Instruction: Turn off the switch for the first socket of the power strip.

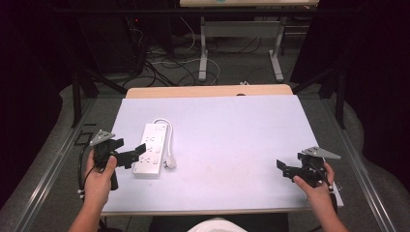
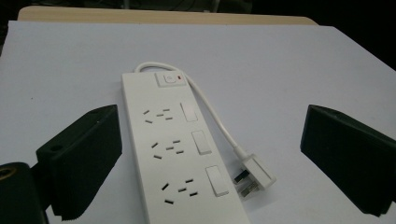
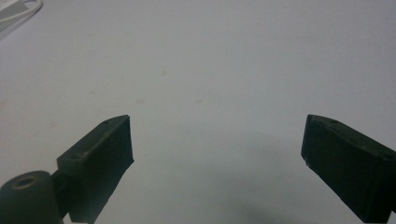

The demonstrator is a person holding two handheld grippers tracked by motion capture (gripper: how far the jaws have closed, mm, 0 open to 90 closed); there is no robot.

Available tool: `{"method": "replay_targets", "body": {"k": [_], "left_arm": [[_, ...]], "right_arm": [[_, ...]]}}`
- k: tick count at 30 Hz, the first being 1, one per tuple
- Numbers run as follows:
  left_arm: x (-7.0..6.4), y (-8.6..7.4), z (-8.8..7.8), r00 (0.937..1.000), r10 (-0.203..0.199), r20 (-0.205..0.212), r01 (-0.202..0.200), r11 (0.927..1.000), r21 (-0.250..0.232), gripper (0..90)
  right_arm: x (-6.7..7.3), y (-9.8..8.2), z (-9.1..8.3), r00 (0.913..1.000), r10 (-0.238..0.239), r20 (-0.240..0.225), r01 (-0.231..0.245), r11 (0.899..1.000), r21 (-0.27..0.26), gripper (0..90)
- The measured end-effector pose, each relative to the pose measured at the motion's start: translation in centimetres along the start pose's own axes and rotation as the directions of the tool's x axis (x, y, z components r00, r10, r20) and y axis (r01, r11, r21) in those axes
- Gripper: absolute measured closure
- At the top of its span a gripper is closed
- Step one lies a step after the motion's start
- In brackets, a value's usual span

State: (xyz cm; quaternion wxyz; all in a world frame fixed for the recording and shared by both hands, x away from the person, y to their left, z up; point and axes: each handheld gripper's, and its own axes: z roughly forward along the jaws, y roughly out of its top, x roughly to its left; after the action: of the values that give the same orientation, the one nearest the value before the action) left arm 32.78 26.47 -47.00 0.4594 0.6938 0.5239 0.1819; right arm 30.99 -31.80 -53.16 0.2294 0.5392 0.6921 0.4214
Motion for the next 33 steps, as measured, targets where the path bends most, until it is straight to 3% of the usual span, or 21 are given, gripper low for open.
{"method": "replay_targets", "body": {"k": [10, 13, 17, 19, 24, 28, 33], "left_arm": [[1.4, -2.3, 0.0, 0.9984, -0.035, -0.045, 0.035, 0.9994, 0.004, 6.3], [2.0, -2.7, -0.1, 0.9976, -0.051, -0.047, 0.051, 0.9987, 0.004, 6.9], [2.6, -3.4, -0.1, 0.9957, -0.070, -0.061, 0.069, 0.9975, -0.013, 7.4], [2.8, -3.8, 0.0, 0.9945, -0.081, -0.066, 0.081, 0.9967, -0.009, 7.4], [3.4, -4.9, 0.2, 0.9922, -0.106, -0.065, 0.107, 0.9943, 0.004, 7.4], [3.8, -5.5, 0.4, 0.9915, -0.112, -0.066, 0.111, 0.9937, -0.016, 7.4], [4.2, -6.1, 0.7, 0.9919, -0.103, -0.075, 0.103, 0.9947, 0.004, 7.4]], "right_arm": [[-0.1, 0.0, 0.0, 1.0000, -0.001, 0.002, 0.001, 1.000, 0.000, 8.5], [0.0, -0.1, 0.2, 1.0000, 0.003, 0.007, -0.003, 1.000, -0.017, 8.5], [-0.1, 0.0, 0.0, 1.0000, -0.004, 0.003, 0.004, 1.000, 0.000, 8.5], [-0.1, -0.1, 0.2, 1.0000, -0.002, 0.009, 0.002, 1.000, -0.017, 8.5], [-0.1, -0.1, 0.1, 1.0000, -0.002, 0.006, 0.002, 1.000, 0.001, 8.5], [-0.2, -0.1, 0.1, 0.9999, -0.011, 0.003, 0.011, 1.000, 0.000, 8.5], [-0.2, -0.1, 0.1, 0.9999, -0.010, 0.004, 0.010, 1.000, 0.005, 8.5]]}}
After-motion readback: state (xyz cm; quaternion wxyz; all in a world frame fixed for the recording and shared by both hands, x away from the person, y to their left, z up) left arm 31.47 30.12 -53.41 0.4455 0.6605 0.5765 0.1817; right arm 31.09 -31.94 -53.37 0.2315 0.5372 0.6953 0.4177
